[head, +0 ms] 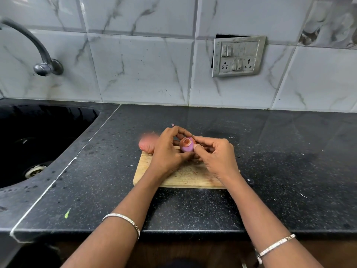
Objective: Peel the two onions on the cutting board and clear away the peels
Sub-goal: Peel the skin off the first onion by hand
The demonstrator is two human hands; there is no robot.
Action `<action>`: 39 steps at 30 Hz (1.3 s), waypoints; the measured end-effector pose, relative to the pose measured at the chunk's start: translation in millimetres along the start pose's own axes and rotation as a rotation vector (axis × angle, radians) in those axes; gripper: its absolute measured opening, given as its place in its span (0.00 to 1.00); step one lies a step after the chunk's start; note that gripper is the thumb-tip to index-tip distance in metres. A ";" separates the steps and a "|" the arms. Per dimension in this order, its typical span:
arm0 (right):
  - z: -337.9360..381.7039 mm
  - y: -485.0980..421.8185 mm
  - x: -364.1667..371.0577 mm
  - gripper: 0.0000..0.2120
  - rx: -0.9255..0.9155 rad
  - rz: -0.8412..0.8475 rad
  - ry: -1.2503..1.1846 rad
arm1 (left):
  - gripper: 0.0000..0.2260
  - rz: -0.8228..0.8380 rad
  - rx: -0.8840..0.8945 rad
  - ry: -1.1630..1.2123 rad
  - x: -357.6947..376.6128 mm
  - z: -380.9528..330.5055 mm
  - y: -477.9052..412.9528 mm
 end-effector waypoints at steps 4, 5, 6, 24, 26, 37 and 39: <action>-4.9 -2.0 -1.0 0.11 -0.023 -0.028 0.058 | 0.22 0.008 -0.005 0.015 -0.5 -2.2 0.9; -8.1 -3.3 -1.9 0.12 -0.042 -0.048 0.082 | 0.23 0.014 -0.002 0.019 -0.2 -3.2 1.0; -10.3 -4.2 -2.5 0.13 -0.055 -0.062 0.100 | 0.24 0.019 0.004 0.019 0.1 -3.7 1.0; -2.8 -2.1 -3.6 0.02 -0.163 -0.116 0.100 | 0.19 -0.073 0.042 -0.038 -1.8 -4.4 1.9; -2.6 -1.7 -3.6 0.02 -0.180 -0.121 0.107 | 0.20 -0.068 0.040 -0.034 -1.9 -4.7 1.9; -3.4 -2.1 -4.3 0.02 -0.236 -0.163 0.152 | 0.20 -0.036 0.053 -0.048 -2.0 -8.1 2.9; -3.5 -2.5 -4.0 0.03 -0.250 -0.168 0.170 | 0.19 -0.031 0.051 -0.050 -1.7 -7.6 2.9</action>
Point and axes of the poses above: each hand's wrist, its own y-axis away from the middle knuckle, its own x-axis out of the palm, z = x × y, the point moved 3 cm from there along -y, towards the middle knuckle, and after that the axes turned 14 degrees about -z, right-handed, at the moved point
